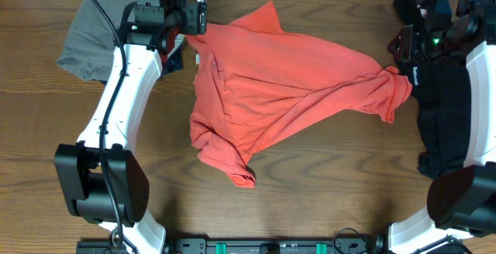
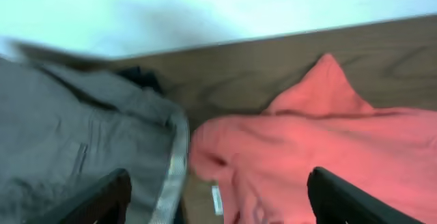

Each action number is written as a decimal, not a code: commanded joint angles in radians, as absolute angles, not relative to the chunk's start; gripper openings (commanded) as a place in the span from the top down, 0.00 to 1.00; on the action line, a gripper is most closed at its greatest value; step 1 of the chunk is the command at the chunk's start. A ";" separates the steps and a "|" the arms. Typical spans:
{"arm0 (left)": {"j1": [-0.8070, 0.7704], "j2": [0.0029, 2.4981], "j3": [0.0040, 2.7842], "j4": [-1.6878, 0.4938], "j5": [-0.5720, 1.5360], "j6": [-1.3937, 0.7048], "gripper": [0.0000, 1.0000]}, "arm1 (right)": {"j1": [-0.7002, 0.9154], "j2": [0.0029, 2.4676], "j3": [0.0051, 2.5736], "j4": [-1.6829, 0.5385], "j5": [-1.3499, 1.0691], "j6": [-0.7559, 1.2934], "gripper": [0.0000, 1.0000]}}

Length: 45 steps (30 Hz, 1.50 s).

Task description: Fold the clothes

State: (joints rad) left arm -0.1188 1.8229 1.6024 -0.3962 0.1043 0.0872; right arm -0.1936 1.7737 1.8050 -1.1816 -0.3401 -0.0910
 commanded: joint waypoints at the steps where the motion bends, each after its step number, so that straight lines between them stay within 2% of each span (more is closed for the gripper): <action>1: -0.112 1.819 1.610 -0.482 0.092 0.105 0.15 | -0.182 1.759 1.817 -1.185 -0.340 -0.083 0.49; 7: -0.113 1.824 1.586 -0.772 0.113 0.092 0.15 | -0.182 1.759 1.816 -1.184 -0.340 -0.083 0.49; 10: -0.113 1.843 1.525 -0.823 0.184 0.093 0.15 | -0.182 1.759 1.816 -1.177 -0.341 -0.083 0.49; 18: -0.115 1.913 1.462 -0.820 0.233 0.093 0.16 | -0.182 1.759 1.814 -1.178 -0.341 -0.083 0.49; 25: -0.107 2.010 1.462 -0.735 0.213 0.083 0.27 | -0.182 1.759 1.808 -1.179 -0.341 -0.083 0.49; 31: -0.033 2.062 1.462 -0.661 0.241 -0.101 0.30 | -0.182 1.759 1.799 -1.178 -0.340 -0.083 0.48; 39: 0.007 2.103 1.462 -0.582 0.303 -0.103 0.37 | -0.182 1.759 1.797 -1.169 -0.341 -0.083 0.48; 45: 0.007 2.130 1.462 -0.566 0.304 -0.104 0.48 | -0.182 1.759 1.797 -1.170 -0.341 -0.083 0.48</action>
State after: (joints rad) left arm 0.0055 2.0983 1.4628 -0.5705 0.2901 -0.1001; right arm -0.1936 1.7737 1.8034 -1.1717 -0.3401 -0.0906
